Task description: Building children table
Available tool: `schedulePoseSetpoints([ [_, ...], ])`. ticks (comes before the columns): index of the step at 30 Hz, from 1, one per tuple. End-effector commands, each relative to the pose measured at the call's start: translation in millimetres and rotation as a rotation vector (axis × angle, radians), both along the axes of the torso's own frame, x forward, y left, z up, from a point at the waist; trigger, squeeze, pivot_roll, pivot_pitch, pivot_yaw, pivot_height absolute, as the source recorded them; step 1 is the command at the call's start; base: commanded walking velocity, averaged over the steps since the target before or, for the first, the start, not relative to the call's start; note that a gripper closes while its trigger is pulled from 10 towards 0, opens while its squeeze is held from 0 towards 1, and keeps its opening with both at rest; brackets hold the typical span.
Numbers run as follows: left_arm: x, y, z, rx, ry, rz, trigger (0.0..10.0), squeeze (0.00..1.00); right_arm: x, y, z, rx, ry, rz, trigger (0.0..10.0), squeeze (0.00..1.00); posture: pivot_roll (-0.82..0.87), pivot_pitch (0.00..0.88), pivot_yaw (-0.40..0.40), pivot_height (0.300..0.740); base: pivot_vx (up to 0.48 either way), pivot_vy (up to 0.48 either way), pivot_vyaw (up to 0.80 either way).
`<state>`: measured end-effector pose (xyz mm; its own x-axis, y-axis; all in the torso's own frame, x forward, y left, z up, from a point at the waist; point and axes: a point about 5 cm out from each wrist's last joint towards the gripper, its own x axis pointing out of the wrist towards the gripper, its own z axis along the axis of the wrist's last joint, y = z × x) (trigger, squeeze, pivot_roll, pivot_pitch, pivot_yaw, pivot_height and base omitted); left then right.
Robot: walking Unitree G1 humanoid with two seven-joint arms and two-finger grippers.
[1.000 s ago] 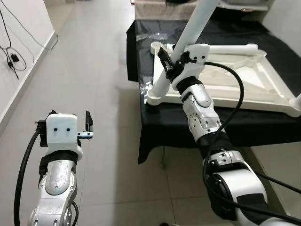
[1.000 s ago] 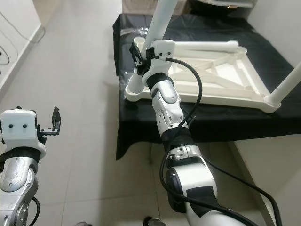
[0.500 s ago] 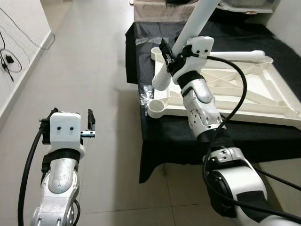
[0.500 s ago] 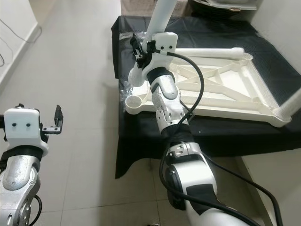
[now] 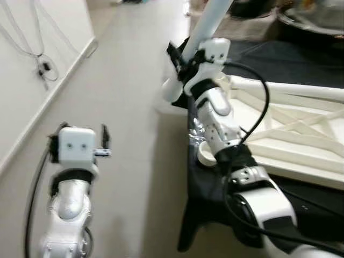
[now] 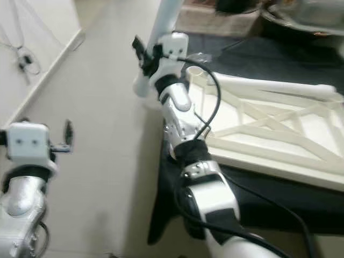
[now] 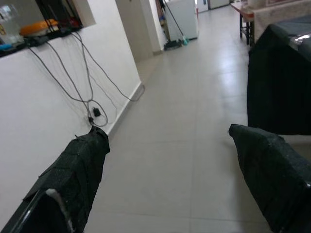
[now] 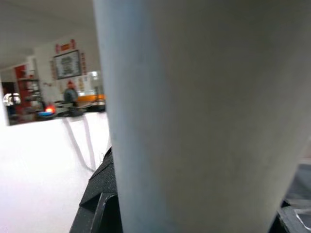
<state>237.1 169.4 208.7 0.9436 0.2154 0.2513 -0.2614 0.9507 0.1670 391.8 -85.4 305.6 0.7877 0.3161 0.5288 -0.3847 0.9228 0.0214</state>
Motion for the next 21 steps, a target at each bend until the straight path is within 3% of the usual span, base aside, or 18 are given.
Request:
schedulePoseSetpoints([
  [1,-1.8,2.3,-1,-0.012,0.006,0.007,10.0,0.0,0.6,-4.2,3,0.017,-0.015,-0.012,10.0,0.0,0.08,0.149,-0.061,0.74,0.0,0.0,0.0],
  [8,-3.0,1.9,-4,-0.006,0.023,-0.007,10.0,0.0,2.0,-4.1,7,0.017,-0.018,0.004,10.0,0.0,0.08,0.153,-0.06,0.74,0.0,0.0,0.0],
  [11,-4.7,0.2,-9,-0.01,0.042,-0.019,10.0,0.0,3.9,1.5,2,-0.023,0.01,0.072,10.0,0.0,0.08,0.158,-0.062,0.74,0.0,0.0,-0.63],
  [21,-7.8,0.3,-18,-0.03,0.084,-0.022,10.0,0.0,6.7,6.9,-7,-0.061,0.06,0.127,10.0,0.0,0.07,0.176,-0.062,0.74,0.0,0.0,-0.79],
])
